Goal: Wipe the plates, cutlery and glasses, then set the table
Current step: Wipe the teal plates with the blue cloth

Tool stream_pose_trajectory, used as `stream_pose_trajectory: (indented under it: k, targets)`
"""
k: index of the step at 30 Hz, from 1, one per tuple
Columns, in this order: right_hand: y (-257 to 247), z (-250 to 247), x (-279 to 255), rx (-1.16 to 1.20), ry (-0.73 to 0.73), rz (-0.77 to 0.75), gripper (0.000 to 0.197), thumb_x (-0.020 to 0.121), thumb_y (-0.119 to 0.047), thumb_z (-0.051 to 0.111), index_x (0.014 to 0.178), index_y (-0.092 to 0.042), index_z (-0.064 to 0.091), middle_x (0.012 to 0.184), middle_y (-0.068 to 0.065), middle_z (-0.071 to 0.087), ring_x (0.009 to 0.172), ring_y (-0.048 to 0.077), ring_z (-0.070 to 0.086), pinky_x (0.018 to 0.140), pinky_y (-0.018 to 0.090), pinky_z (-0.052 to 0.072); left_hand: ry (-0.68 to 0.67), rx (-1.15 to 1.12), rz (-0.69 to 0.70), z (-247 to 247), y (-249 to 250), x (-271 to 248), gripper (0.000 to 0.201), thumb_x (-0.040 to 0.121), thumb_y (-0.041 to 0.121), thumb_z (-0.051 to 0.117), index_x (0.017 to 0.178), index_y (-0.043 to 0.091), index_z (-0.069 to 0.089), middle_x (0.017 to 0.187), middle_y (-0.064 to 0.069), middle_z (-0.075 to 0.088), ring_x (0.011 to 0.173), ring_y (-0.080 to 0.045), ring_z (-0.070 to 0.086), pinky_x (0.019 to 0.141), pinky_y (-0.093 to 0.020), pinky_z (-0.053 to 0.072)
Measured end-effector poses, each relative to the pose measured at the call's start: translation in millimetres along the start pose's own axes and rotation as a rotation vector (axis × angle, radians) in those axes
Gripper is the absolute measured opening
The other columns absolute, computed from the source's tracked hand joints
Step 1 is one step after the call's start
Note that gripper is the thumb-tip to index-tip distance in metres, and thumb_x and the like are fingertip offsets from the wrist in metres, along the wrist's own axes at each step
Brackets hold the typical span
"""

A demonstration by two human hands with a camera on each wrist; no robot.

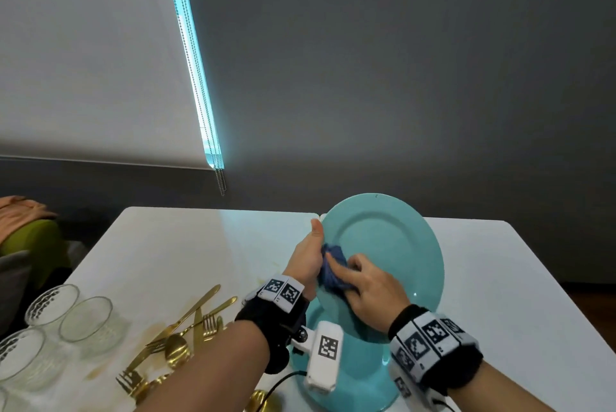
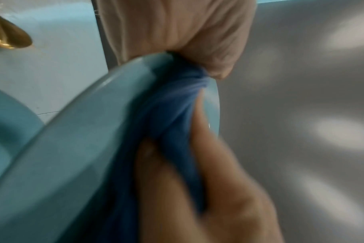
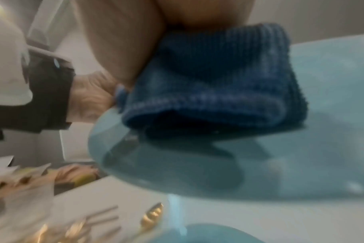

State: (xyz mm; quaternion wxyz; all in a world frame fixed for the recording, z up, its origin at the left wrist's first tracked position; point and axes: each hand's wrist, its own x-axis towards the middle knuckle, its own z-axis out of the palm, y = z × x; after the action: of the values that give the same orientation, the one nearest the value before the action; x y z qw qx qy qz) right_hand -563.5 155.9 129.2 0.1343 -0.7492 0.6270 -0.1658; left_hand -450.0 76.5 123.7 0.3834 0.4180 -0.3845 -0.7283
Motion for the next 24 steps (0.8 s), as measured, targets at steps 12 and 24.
stream_pose_trajectory:
  k: [12,24]
  targets:
    - [24,20,-12,-0.001,0.079,0.041,0.052,0.075,-0.032,0.042,0.125,-0.04,0.054,0.087,0.002,0.06,0.07,0.026,0.063,0.056,0.027,0.049,0.055,0.167,0.193,12,4,-1,0.043,0.096,0.048,0.033,0.103,0.018,0.063,0.107,-0.01,0.069,0.099,-0.027,0.066,0.089,-0.039,0.055]
    - [98,9,-47,-0.18,-0.195,0.378,0.045,0.094,-0.028,0.042,0.133,-0.052,0.039,0.091,-0.007,0.041,0.099,0.016,0.057,0.077,0.022,0.041,0.292,0.407,-0.091,-49,-63,-20,0.051,0.09,0.065,0.022,0.085,0.029,0.057,0.101,-0.002,0.062,0.106,-0.027,0.059,0.098,-0.048,0.046]
